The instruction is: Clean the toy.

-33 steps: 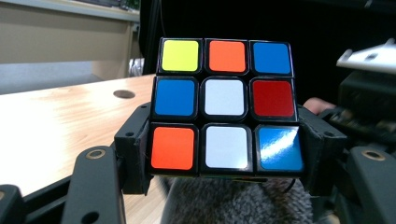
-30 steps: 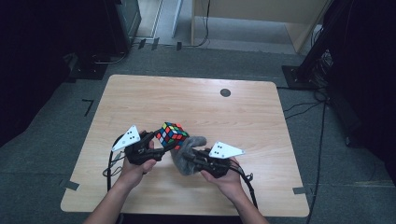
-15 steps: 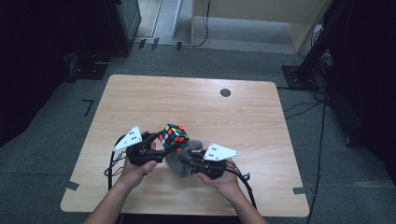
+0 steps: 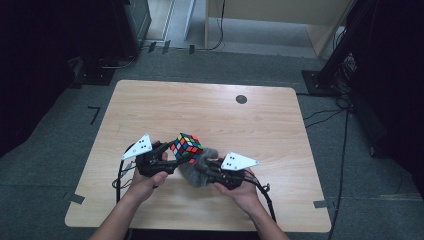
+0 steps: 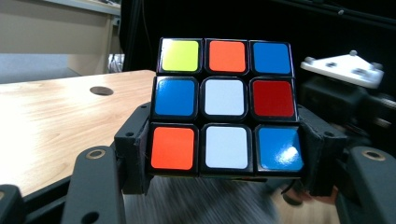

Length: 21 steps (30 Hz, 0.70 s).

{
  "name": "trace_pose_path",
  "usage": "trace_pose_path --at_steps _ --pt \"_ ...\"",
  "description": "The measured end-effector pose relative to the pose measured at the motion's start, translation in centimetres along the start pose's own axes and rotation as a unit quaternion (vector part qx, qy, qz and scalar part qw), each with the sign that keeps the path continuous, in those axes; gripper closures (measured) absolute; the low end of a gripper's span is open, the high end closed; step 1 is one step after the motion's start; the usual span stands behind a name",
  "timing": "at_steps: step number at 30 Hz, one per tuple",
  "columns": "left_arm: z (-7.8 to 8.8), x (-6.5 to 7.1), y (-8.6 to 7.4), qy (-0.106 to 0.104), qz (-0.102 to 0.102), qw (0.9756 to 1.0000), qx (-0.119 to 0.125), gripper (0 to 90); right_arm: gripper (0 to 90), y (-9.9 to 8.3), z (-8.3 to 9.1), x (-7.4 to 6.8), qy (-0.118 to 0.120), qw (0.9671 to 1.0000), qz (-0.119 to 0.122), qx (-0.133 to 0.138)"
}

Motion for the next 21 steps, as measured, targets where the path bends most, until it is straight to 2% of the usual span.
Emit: trace_pose_path --at_steps 1,2,4,6,9,11,14,17,19,21 --pt "0.0 -0.1 0.0 0.002 -0.001 1.0000 -0.001 34.5 68.0 -0.1 0.4 1.1 -0.027 0.9996 -0.009 0.002" --pt "0.0 -0.1 -0.1 0.005 0.000 1.0000 -0.001 34.5 61.0 -0.1 0.7 2.0 -0.048 0.9986 -0.021 0.002" --pt "-0.1 -0.2 -0.1 0.010 0.000 0.9999 -0.003 34.5 51.1 -0.3 1.3 3.4 -0.087 0.9956 -0.033 -0.007" --pt "-0.2 -0.4 -0.1 0.015 0.003 0.9999 -0.004 34.5 45.2 -0.4 1.8 4.2 -0.112 0.9929 -0.037 -0.014" --pt "-0.3 -0.8 -0.1 0.024 0.010 0.9996 -0.007 34.5 39.0 -0.1 2.9 4.8 -0.131 0.9906 -0.038 -0.009" --pt "-0.4 -1.1 0.0 0.028 0.018 0.9994 -0.010 34.5 34.9 0.7 3.4 4.4 -0.120 0.9924 -0.027 0.010" --pt "-0.8 -1.0 0.0 0.027 0.025 0.9992 -0.017 34.5 33.1 1.6 2.9 2.5 -0.090 0.9956 0.005 0.023" --pt "-1.0 -0.8 -0.2 0.027 0.022 0.9990 -0.026 34.4 43.5 2.1 1.9 0.7 -0.090 0.9945 0.048 0.022" --pt "-1.1 -0.8 -0.2 0.028 0.021 0.9990 -0.029 34.5 47.8 2.5 1.5 -0.4 -0.078 0.9945 0.063 0.031" --pt "-1.1 -0.9 -0.2 0.029 0.025 0.9988 -0.029 34.4 49.4 2.7 1.3 -0.8 -0.073 0.9944 0.070 0.032"
Point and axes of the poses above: each handheld gripper's, and its own axes: z roughly backward along the jaws, y roughly out of its top, x roughly to its right, the point moved 9 cm from there along -z, roughly forward along the jaws, and after that the axes turned 8 degrees about y, right-handed, at the moved point
